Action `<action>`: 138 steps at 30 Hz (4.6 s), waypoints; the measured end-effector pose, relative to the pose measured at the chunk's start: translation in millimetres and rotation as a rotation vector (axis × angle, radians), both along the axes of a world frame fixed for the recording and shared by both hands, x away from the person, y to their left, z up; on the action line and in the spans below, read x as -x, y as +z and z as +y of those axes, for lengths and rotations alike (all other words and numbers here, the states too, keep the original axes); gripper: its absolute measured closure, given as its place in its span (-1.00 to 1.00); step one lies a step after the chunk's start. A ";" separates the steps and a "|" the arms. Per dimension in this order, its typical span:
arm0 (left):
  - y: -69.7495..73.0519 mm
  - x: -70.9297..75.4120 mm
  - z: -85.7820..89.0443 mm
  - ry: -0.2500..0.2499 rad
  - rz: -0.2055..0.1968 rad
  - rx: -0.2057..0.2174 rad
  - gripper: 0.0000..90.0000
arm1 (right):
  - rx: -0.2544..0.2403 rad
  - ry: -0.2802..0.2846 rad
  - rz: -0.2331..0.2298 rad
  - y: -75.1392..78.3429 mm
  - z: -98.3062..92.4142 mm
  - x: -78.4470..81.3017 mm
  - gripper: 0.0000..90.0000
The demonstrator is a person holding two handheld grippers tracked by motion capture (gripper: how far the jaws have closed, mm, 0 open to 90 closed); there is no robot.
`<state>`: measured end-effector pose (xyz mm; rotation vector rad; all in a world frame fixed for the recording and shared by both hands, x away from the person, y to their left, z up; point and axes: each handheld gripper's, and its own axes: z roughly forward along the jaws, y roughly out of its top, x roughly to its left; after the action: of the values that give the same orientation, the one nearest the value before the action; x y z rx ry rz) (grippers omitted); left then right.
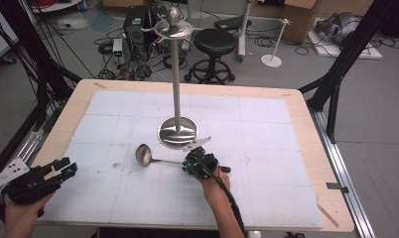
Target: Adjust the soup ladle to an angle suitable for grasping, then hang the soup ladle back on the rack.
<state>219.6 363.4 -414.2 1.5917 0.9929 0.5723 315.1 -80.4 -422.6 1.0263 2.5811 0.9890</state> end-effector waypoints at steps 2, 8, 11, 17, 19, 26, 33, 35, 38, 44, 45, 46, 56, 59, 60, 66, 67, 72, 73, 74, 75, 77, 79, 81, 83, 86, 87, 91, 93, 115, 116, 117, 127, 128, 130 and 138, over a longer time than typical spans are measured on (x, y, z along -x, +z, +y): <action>0.1 -0.1 -0.6 -0.002 0.000 0.000 0.30 | -0.013 -0.004 -0.012 2.0 7.3 -0.8 0.99; 0.0 0.0 0.4 -0.001 0.001 0.000 0.30 | -0.035 -0.035 -0.021 5.3 37.8 -11.1 0.99; 0.0 0.3 1.8 0.003 0.000 0.002 0.30 | -0.019 -0.058 -0.018 4.2 52.6 -18.3 0.99; -0.4 0.1 1.7 0.001 0.002 0.004 0.30 | -0.022 -0.121 0.013 -5.4 65.7 -31.4 0.99; -0.3 0.1 1.4 0.000 0.002 0.003 0.30 | -0.021 -0.123 0.025 -9.1 68.5 -32.5 0.99; -0.4 0.2 1.1 0.000 0.003 0.002 0.30 | -0.036 -0.069 0.039 -9.4 71.2 -29.3 0.99; -0.6 0.3 0.6 -0.002 0.003 0.000 0.30 | -0.027 -0.012 0.041 -12.1 71.8 -23.9 0.99; -0.8 0.2 1.0 0.000 0.004 0.001 0.30 | -0.031 0.006 0.049 -11.9 71.2 -20.9 0.99; -0.8 0.2 1.3 -0.001 0.005 0.000 0.30 | -0.028 0.036 0.047 -12.0 69.9 -15.0 0.99; -0.8 0.2 -0.2 -0.003 0.005 0.000 0.31 | -0.030 0.082 0.039 -12.2 63.7 -0.1 0.99; -0.8 0.2 -0.2 -0.004 0.005 -0.005 0.31 | -0.032 0.094 0.037 -12.5 62.2 2.1 0.99; -0.7 0.2 -0.4 -0.005 0.004 -0.006 0.31 | -0.028 0.100 0.037 -12.4 61.1 4.8 0.99; -1.1 -0.1 -2.1 -0.009 0.008 -0.009 0.31 | -0.026 0.159 0.022 -11.8 54.5 24.9 0.99; -1.2 -0.1 -2.1 -0.009 0.008 -0.009 0.31 | -0.033 0.168 0.032 -11.8 52.6 29.2 0.99; -1.2 -0.1 -2.2 -0.009 0.008 -0.009 0.31 | -0.032 0.169 0.031 -11.9 52.0 30.5 0.99; -1.4 -0.3 -2.5 -0.013 0.009 -0.015 0.31 | -0.076 0.141 -0.028 -1.7 41.6 32.8 0.99; -1.5 -0.4 -2.5 -0.013 0.010 -0.015 0.31 | -0.094 0.123 -0.041 2.4 36.7 33.1 0.99; -1.7 -0.9 -4.5 -0.023 0.014 -0.006 0.28 | -0.151 0.050 -0.098 18.9 4.3 36.6 0.98; -1.7 -0.9 -5.6 -0.025 0.014 -0.006 0.26 | -0.163 0.034 -0.107 22.1 -3.9 38.2 0.98; -1.7 -1.1 -6.4 -0.030 0.015 -0.011 0.24 | -0.169 0.016 -0.121 24.8 -12.3 39.8 0.95; -1.7 -1.2 -7.8 -0.031 0.016 -0.009 0.21 | -0.177 -0.002 -0.132 27.2 -20.7 41.7 0.94; -1.7 -1.6 -10.3 -0.037 0.016 -0.007 0.14 | -0.188 -0.036 -0.154 31.1 -38.6 45.6 0.88; -1.6 -1.8 -12.7 -0.041 0.016 -0.009 0.08 | -0.200 -0.072 -0.171 34.2 -57.0 50.8 0.84; -1.9 -2.3 -15.8 -0.049 0.015 -0.006 0.01 | -0.210 -0.112 -0.191 36.2 -76.2 56.5 0.74; -2.0 -2.6 -17.9 -0.058 0.016 -0.007 -0.05 | -0.215 -0.159 -0.208 36.8 -94.7 63.2 0.58; -2.0 -3.0 -22.0 -0.072 0.015 -0.007 -0.13 | -0.215 -0.224 -0.247 34.3 -120.8 74.0 0.21; -1.9 -3.2 -23.3 -0.078 0.017 -0.008 -0.15 | -0.221 -0.246 -0.252 33.0 -128.7 77.6 0.08; 0.4 -2.7 -29.8 -0.087 -0.002 0.006 -0.27 | -0.191 -0.344 -0.304 29.3 -156.4 92.5 -0.31; 1.8 -2.5 -32.9 -0.092 -0.009 0.018 -0.35 | -0.203 -0.379 -0.323 28.7 -169.2 99.7 -0.37; 5.0 0.5 -54.0 -0.165 -0.038 0.046 -0.52 | -0.212 -0.461 -0.406 26.1 -217.8 137.3 -0.61; 5.1 0.4 -54.8 -0.164 -0.037 0.046 -0.52 | -0.210 -0.462 -0.404 25.7 -218.4 137.4 -0.61; 5.0 0.0 -55.4 -0.166 -0.037 0.047 -0.52 | -0.213 -0.464 -0.400 25.6 -218.6 137.8 -0.61; 9.9 -8.6 -74.0 -0.235 -0.011 0.007 -0.49 | -0.236 -0.485 -0.407 27.7 -221.4 144.0 -0.61; 10.8 -10.7 -77.6 -0.249 -0.001 -0.002 -0.48 | -0.240 -0.489 -0.404 27.7 -221.0 144.5 -0.61; 13.8 -15.7 -85.2 -0.280 0.015 -0.021 -0.48 | -0.246 -0.489 -0.403 27.3 -220.0 143.7 -0.61; 33.8 -32.6 -127.1 -0.397 0.033 -0.085 -0.40 | -0.239 -0.458 -0.393 25.9 -214.8 139.9 -0.61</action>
<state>252.2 236.4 -380.4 1.8186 0.6557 0.3171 175.2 -295.2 -396.7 1.2543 1.8374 1.2357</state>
